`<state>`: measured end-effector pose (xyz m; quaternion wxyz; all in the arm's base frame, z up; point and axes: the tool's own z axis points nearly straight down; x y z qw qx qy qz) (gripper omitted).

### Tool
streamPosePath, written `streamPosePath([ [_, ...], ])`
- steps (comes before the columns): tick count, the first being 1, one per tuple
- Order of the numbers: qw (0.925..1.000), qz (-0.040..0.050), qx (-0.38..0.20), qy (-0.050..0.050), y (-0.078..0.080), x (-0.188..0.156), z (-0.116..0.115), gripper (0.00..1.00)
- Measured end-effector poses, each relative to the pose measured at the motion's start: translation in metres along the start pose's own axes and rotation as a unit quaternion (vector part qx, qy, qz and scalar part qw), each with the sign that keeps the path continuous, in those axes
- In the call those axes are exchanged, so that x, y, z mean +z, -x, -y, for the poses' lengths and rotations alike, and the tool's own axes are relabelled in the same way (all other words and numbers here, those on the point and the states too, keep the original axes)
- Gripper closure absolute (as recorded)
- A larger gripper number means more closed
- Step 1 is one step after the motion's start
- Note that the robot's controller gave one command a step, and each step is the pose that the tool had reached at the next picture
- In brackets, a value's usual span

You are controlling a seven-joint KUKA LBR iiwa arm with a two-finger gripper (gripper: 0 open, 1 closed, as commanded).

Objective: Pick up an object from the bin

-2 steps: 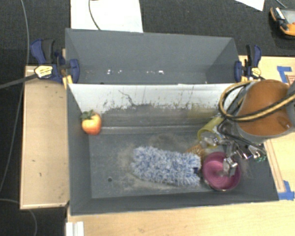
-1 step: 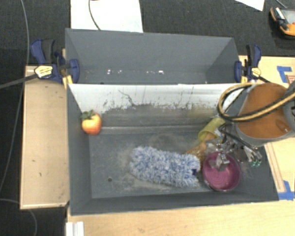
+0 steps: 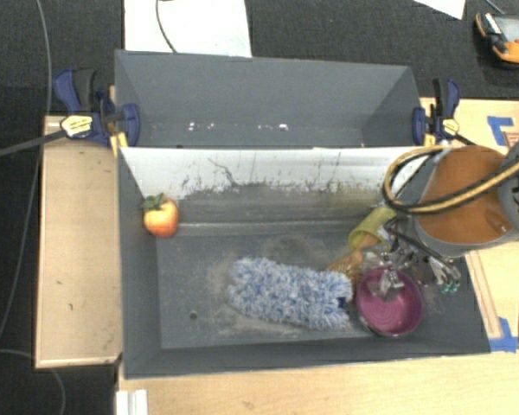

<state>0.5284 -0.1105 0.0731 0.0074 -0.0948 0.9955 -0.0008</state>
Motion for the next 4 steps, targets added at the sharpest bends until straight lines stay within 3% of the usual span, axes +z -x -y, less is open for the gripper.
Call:
streamPosePath([
  [1, 1.0, -0.0009, 0.004, 0.001, 0.004, 0.002, -0.017, 0.0],
  [2, 1.0, 0.0024, 0.003, -0.001, 0.006, -0.001, -0.016, 1.0],
  [3, 1.0, 0.0024, 0.003, -0.001, 0.006, -0.001, -0.016, 1.0],
  [4, 1.0, 0.0009, 0.003, 0.0, 0.001, -0.085, -0.033, 1.0],
])
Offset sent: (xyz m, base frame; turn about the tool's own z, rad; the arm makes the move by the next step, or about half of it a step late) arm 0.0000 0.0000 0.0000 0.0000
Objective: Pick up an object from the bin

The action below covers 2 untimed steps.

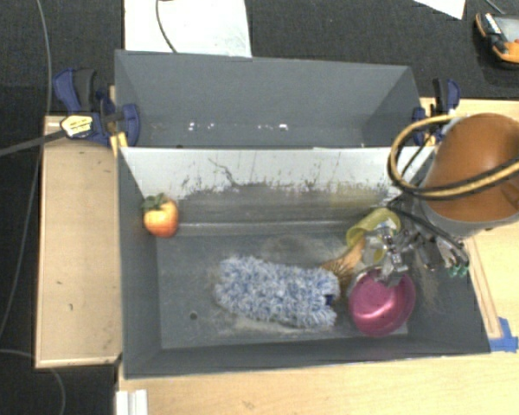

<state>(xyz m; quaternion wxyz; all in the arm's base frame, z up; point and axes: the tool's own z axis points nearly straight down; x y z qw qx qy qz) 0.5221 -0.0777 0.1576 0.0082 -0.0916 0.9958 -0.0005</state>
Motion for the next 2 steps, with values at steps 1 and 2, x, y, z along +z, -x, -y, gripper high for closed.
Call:
streamPosePath([
  [1, 1.0, 0.0027, 0.001, -0.001, 0.0026, 0.0293, 0.002, 1.0],
  [2, 1.0, 0.003, 0.005, -0.001, 0.0004, 0.0316, 0.0051, 1.0],
])
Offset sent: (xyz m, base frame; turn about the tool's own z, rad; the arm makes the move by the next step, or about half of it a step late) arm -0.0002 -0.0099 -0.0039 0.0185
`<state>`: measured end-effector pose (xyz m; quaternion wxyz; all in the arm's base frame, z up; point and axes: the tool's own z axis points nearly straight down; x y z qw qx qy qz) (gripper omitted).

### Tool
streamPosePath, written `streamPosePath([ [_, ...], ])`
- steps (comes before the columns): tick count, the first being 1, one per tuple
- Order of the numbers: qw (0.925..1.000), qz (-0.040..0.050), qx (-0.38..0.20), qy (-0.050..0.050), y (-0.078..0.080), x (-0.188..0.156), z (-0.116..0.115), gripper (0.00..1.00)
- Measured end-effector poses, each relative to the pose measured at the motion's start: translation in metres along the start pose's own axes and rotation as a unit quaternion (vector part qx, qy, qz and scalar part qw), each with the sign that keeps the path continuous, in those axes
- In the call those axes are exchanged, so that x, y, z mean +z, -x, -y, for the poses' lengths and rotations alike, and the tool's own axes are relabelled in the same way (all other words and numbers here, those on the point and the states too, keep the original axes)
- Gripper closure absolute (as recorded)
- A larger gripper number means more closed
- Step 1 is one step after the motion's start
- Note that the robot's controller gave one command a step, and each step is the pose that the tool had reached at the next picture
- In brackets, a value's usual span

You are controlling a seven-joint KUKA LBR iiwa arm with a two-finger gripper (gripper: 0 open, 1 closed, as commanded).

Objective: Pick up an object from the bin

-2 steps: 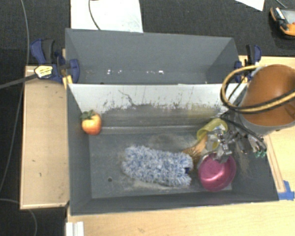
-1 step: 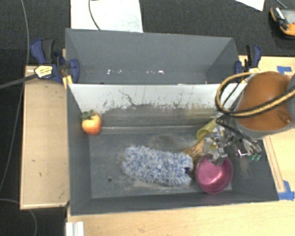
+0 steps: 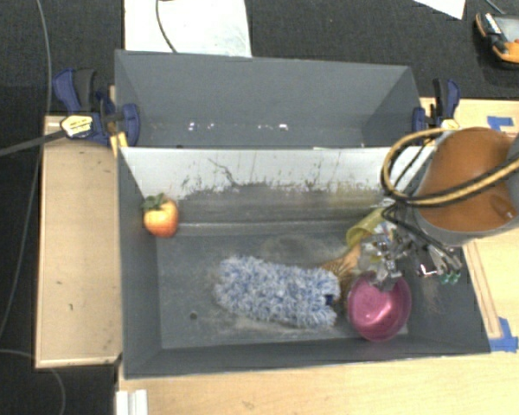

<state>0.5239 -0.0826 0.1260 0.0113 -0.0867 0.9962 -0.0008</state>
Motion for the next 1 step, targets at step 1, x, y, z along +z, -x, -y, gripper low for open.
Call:
streamPosePath([
  [1, 1.0, 0.0024, 0.001, -0.002, 0.0106, 0.053, -0.0344, 1.0],
])
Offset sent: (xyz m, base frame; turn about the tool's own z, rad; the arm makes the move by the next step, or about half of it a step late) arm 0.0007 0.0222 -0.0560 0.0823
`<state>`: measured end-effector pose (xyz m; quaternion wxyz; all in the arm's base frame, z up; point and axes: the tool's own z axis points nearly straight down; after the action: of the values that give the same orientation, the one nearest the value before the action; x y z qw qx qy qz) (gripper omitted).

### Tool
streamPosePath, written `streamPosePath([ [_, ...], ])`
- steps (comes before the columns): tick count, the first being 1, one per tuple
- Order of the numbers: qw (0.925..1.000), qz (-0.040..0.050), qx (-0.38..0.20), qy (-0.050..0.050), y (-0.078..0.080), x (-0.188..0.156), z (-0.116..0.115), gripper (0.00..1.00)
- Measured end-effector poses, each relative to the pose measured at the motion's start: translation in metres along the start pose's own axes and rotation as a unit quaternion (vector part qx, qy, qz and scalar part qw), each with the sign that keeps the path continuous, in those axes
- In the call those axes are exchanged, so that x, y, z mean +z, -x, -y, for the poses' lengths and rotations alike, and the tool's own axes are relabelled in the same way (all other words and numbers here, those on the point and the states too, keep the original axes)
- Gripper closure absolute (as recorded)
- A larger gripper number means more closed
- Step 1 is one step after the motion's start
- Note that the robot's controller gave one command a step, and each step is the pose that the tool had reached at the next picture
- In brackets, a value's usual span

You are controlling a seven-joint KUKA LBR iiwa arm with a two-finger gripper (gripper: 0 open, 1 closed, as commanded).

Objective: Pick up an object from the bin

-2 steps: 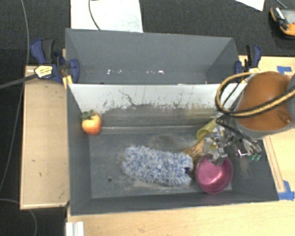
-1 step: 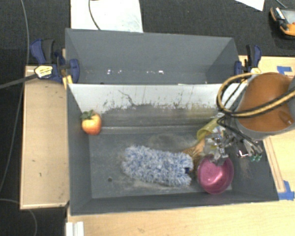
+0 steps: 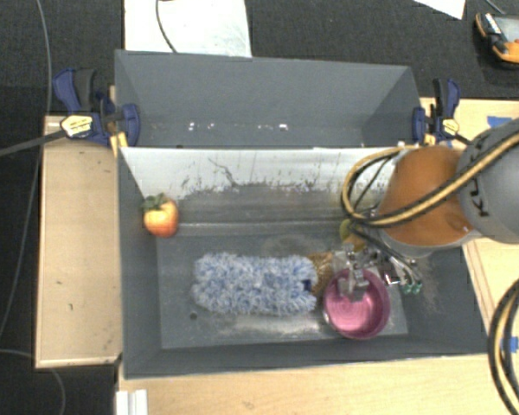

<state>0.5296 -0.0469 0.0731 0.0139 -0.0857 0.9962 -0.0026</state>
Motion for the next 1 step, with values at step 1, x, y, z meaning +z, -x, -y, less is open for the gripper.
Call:
streamPosePath([
  [1, 0.9997, 0.0029, 0.026, 0.002, -0.0026, -0.0009, 0.0068, 1.0],
])
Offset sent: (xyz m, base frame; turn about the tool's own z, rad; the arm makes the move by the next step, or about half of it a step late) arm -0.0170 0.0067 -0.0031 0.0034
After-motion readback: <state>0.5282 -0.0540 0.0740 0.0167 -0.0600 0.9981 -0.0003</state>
